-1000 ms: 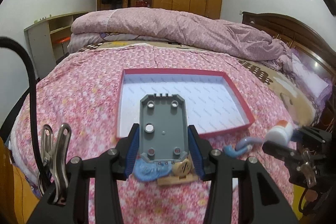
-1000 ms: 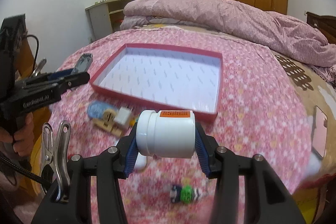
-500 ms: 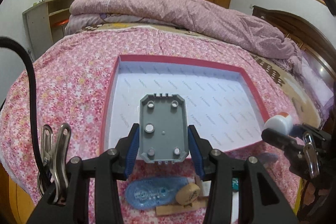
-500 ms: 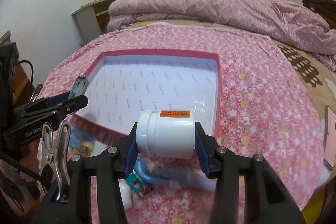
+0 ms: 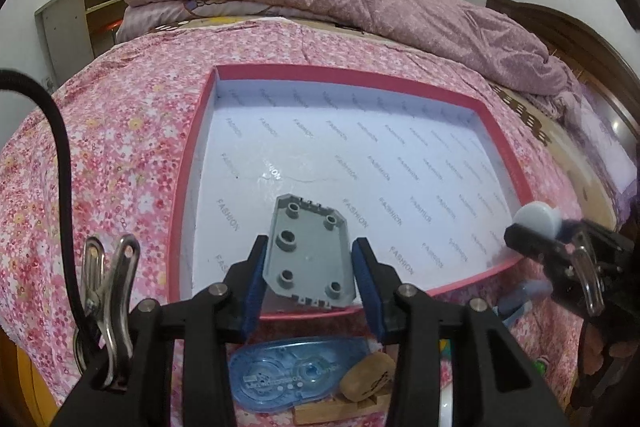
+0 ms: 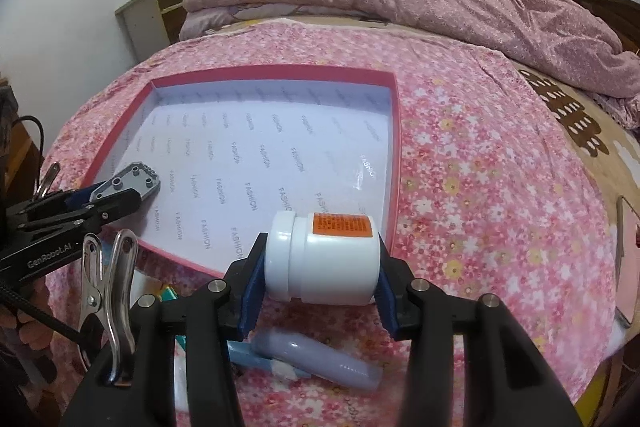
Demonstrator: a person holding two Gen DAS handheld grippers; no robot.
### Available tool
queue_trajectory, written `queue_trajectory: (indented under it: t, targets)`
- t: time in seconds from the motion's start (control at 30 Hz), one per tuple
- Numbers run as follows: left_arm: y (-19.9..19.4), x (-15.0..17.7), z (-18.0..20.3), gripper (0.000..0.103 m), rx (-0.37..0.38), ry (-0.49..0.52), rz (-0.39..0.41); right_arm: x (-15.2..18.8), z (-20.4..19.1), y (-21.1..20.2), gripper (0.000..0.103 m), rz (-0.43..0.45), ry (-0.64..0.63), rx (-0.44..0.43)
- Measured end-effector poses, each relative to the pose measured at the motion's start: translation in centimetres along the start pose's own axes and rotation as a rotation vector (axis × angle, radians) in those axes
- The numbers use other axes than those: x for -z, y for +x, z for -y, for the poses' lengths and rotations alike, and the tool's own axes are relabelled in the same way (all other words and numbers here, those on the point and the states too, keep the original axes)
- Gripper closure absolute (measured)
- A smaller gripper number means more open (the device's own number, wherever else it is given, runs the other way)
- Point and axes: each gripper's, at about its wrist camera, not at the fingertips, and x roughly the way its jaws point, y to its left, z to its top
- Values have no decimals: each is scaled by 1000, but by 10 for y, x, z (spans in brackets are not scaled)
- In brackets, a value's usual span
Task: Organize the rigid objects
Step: 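Carry the grey plate and pill bottle into the tray and open both grippers, then move both grippers back toward the red toy and green figure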
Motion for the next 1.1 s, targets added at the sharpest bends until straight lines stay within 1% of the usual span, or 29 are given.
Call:
queue_trajectory:
  t: [0.17,0.23,0.3,0.37,0.4,0.47,0.5,0.63,0.77,0.9,1.1]
  targets:
    - [0,5,7,59,-28,32,13,2,0,0,56,4,-9,5]
    - [1,4,11,54,-51,55,4,2,0,0,56,4,0,2]
    - [0,3,13,48,-54,61,2,1,1,-1,55,8,9,-4]
    - [-3,2,12,46,-46,57,6,0,2,-5,55,19,16,-19]
    - [-6,1,11,45,-43,52,11,0,1,-8,54,32,13,-21]
    - [-12,0,9,42,-42,41,23,-1,-2,-15,47,59,-2,-13]
    - [-16,0,8,41,-43,35,31,-1,-4,-20,46,76,-13,-5]
    - [-30,3,5,40,-37,27,44,1,-13,-34,45,106,-39,0]
    - [-44,12,3,40,-20,19,47,8,-21,-45,45,108,-55,-8]
    - [-60,25,0,40,-18,18,53,25,-26,-60,45,113,-71,-16]
    - [-78,45,-6,39,-20,2,49,51,-31,-73,45,98,-75,-23]
